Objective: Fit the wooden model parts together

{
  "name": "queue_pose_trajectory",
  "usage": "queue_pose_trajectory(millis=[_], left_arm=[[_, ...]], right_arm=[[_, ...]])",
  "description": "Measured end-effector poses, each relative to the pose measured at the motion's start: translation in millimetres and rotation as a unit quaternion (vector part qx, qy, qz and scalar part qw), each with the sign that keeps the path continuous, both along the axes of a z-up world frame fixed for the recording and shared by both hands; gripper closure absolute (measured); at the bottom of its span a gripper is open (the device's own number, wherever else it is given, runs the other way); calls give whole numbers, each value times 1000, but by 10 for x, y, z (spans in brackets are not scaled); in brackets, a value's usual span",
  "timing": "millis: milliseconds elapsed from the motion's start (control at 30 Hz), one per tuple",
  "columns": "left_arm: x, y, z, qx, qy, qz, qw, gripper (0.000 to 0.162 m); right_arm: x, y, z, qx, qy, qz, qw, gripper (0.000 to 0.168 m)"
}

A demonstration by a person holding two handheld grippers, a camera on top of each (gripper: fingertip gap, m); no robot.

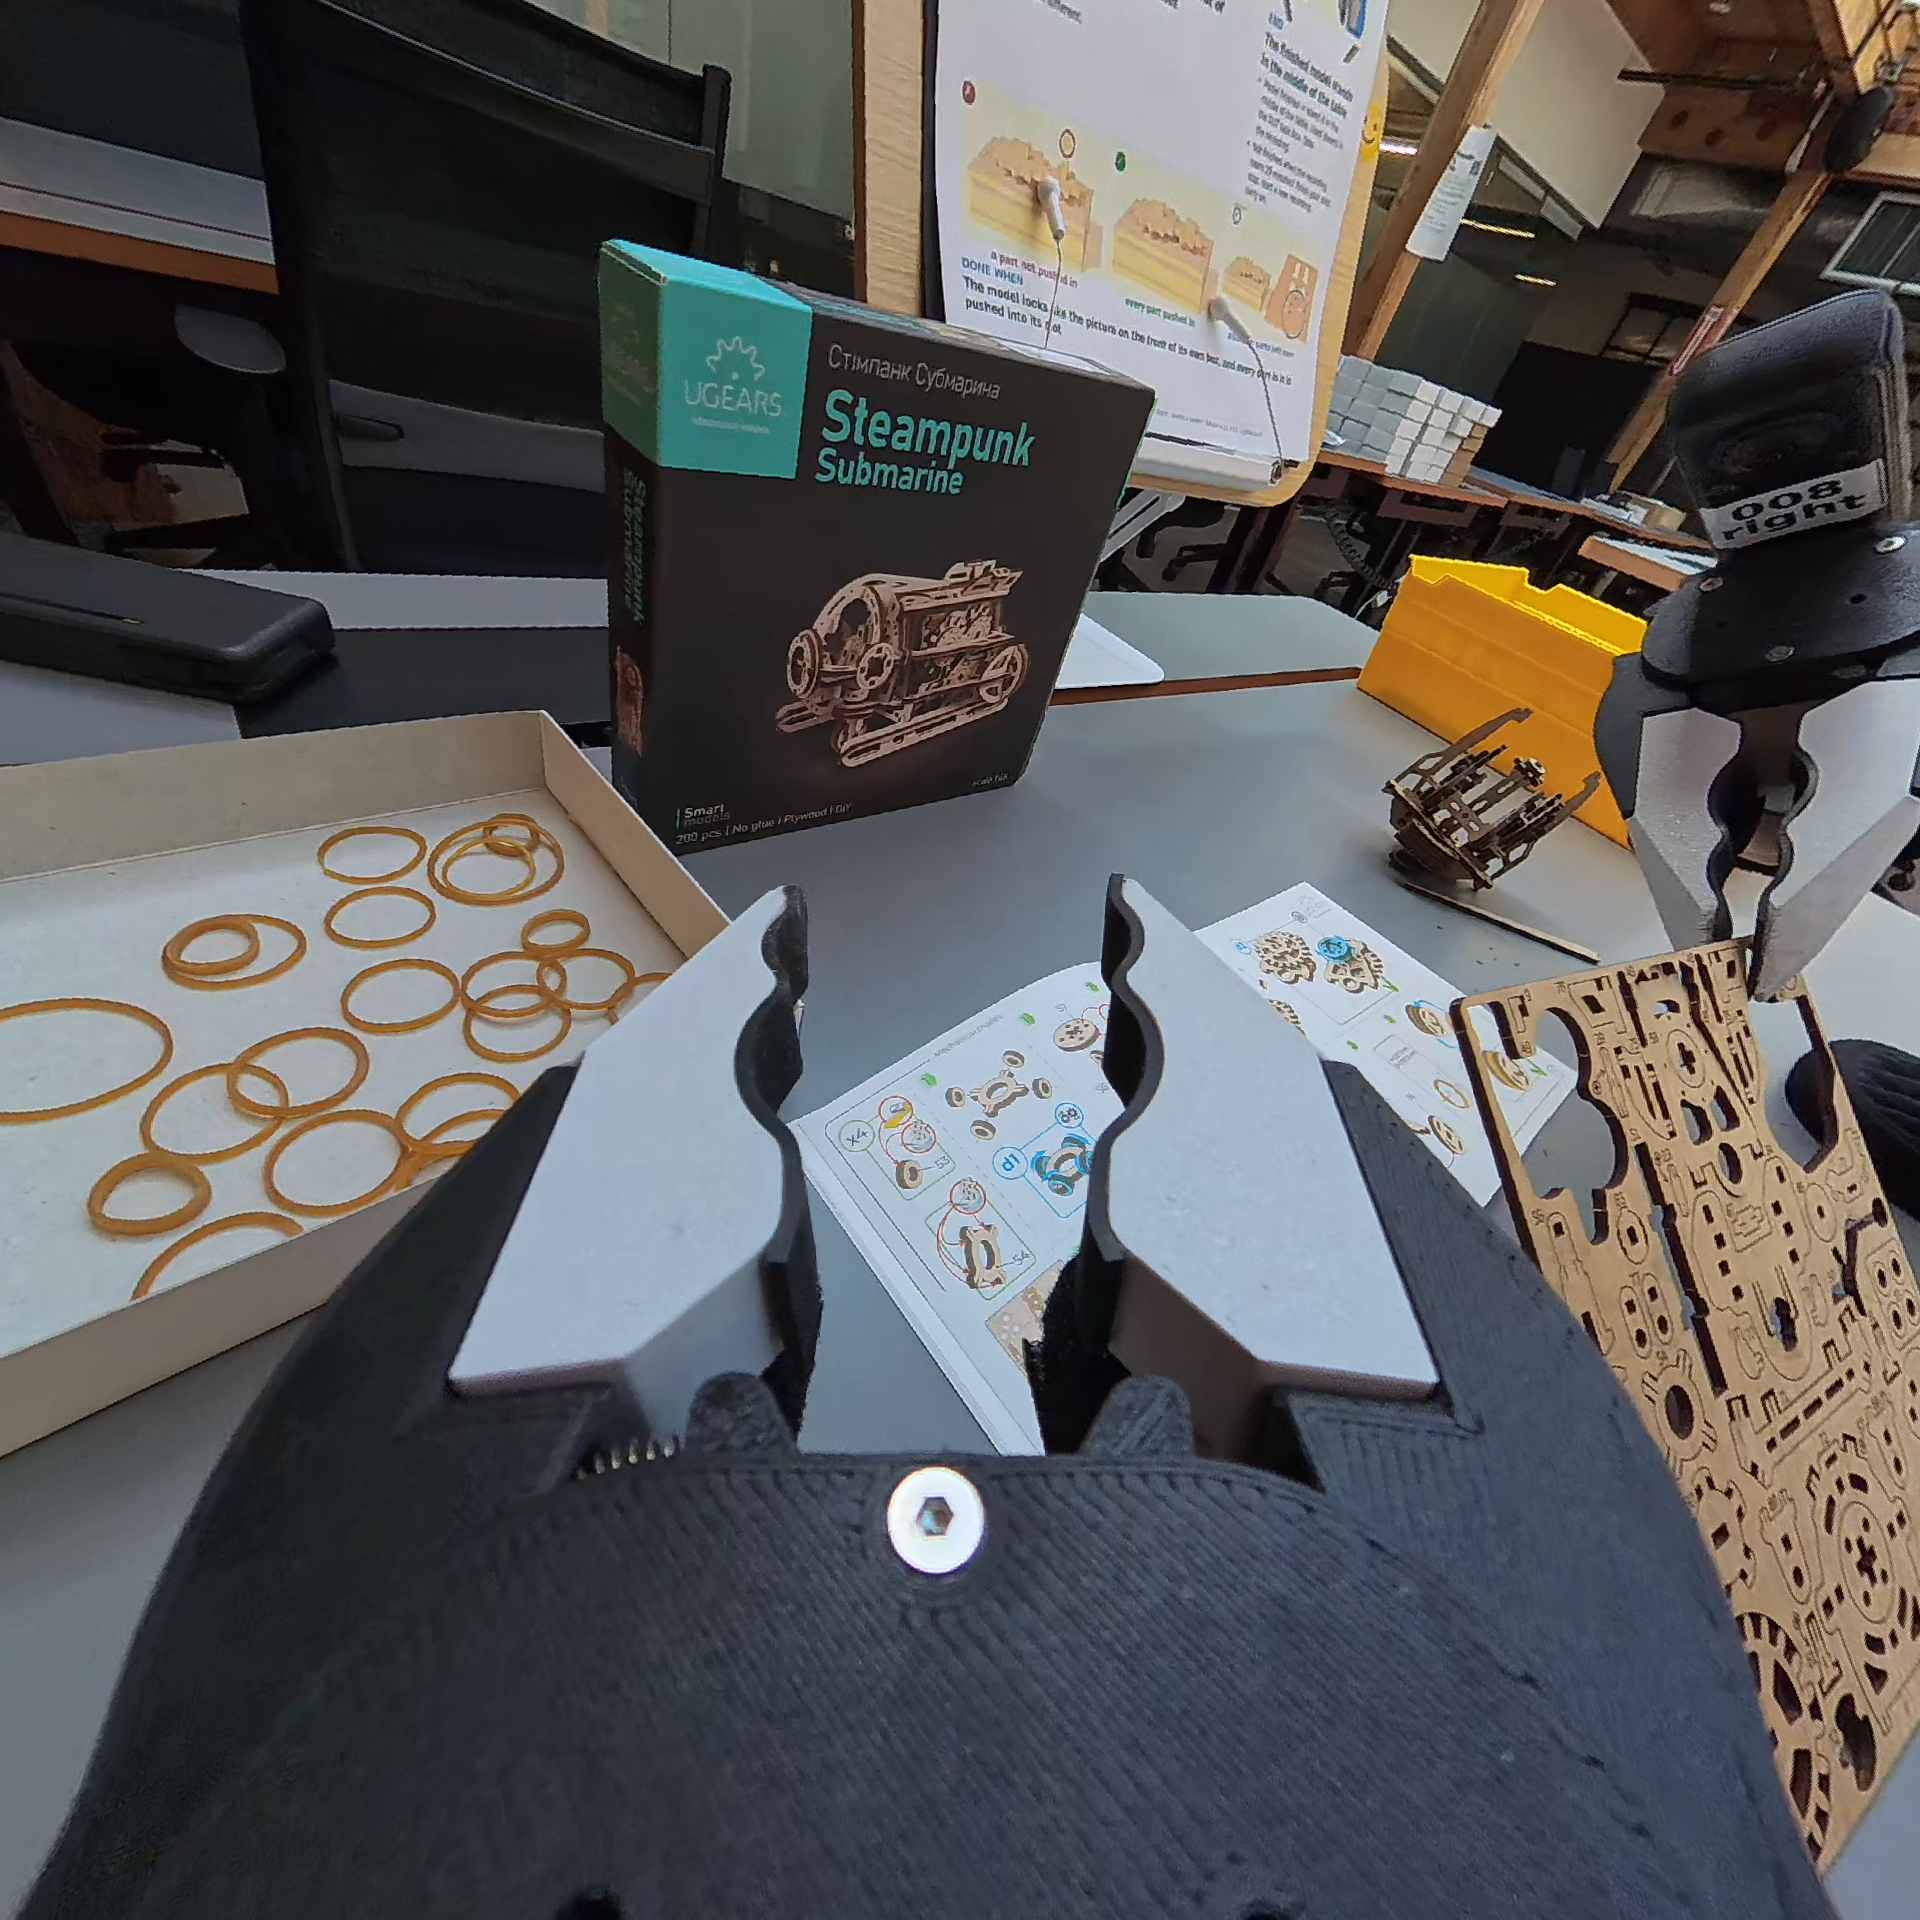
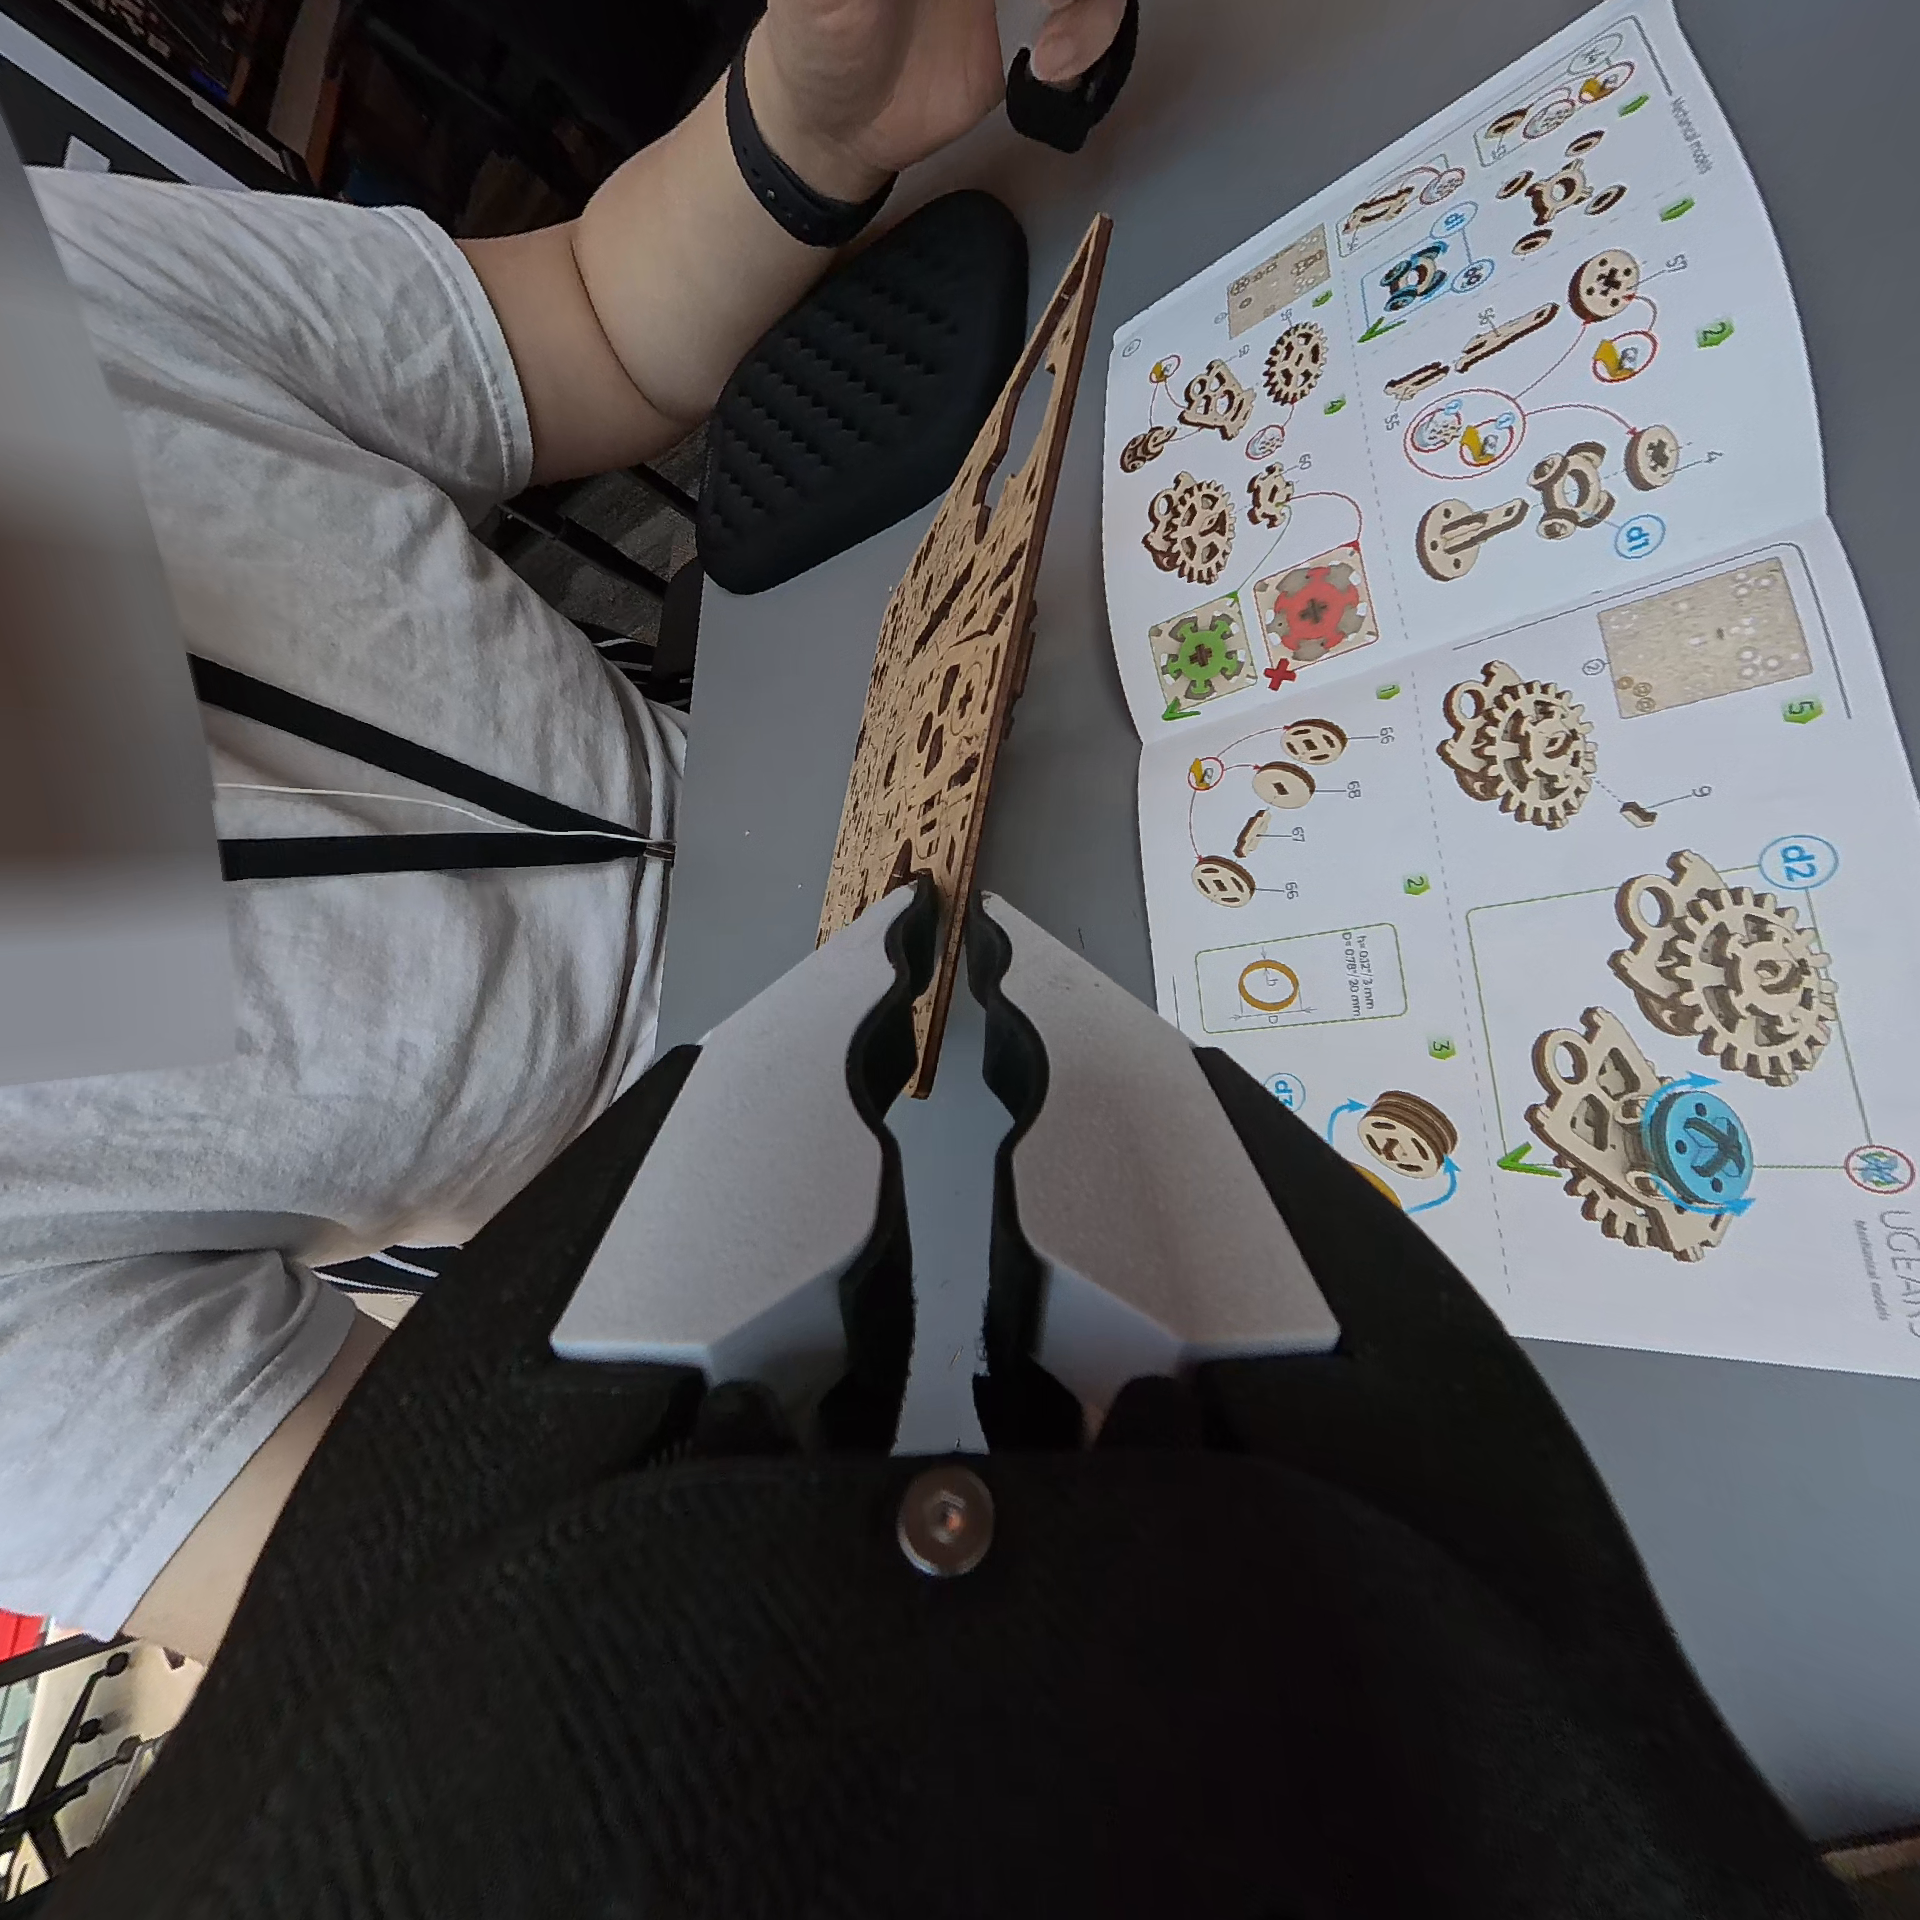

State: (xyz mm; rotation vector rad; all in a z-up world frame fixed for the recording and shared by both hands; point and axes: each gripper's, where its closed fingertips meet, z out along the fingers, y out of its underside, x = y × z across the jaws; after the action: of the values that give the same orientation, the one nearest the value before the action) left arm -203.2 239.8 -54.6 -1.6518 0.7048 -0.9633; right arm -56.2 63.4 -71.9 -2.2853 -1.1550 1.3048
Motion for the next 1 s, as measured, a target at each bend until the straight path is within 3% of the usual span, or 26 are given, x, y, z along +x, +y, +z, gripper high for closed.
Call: queue_pose_trajectory(millis=[1000], left_arm=[[-44,5,26,2,-12,-9,1000,102]], right_arm=[[-72,-21,-134,-19,-6,18,1000,165]])
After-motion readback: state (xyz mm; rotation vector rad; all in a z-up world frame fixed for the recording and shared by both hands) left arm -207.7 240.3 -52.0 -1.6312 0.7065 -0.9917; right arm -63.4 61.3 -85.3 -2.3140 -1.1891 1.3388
